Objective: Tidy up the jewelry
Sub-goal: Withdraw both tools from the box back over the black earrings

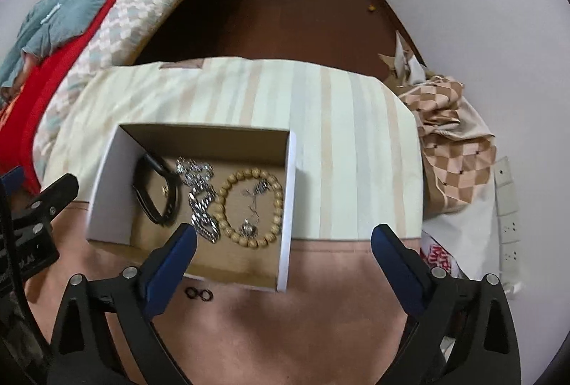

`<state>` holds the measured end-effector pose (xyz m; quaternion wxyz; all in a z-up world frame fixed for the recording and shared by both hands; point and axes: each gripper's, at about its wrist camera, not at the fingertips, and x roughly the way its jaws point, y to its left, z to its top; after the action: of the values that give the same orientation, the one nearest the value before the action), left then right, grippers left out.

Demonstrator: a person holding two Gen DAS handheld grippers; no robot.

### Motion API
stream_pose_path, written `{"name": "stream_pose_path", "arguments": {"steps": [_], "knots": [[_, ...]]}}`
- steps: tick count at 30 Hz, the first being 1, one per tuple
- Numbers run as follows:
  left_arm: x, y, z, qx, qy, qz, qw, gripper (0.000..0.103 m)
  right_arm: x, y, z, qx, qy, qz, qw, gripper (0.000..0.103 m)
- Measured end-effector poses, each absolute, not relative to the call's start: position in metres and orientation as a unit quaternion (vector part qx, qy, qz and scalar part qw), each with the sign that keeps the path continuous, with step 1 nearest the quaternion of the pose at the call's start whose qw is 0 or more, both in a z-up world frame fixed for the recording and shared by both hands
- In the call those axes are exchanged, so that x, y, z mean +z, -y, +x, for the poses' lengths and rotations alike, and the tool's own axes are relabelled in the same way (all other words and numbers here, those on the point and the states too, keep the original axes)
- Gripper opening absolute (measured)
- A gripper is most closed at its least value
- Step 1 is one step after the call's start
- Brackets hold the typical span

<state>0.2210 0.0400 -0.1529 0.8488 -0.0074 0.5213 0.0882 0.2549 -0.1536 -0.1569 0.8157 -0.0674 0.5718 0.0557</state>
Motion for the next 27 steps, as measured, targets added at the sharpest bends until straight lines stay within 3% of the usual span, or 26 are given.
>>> {"name": "stream_pose_path", "arguments": {"steps": [10, 27], "knots": [[-0.131, -0.031, 0.193, 0.092, -0.5, 0.006, 0.861, 0.103, -0.145, 0.158, 0.23, 0.047, -0.559, -0.05, 0.826, 0.1], [-0.058, -0.021, 0.126, 0.088, -0.433, -0.004, 0.897, 0.103, -0.055, 0.168, 0.162, 0.038, -0.477, -0.043, 0.877, 0.1]]}}
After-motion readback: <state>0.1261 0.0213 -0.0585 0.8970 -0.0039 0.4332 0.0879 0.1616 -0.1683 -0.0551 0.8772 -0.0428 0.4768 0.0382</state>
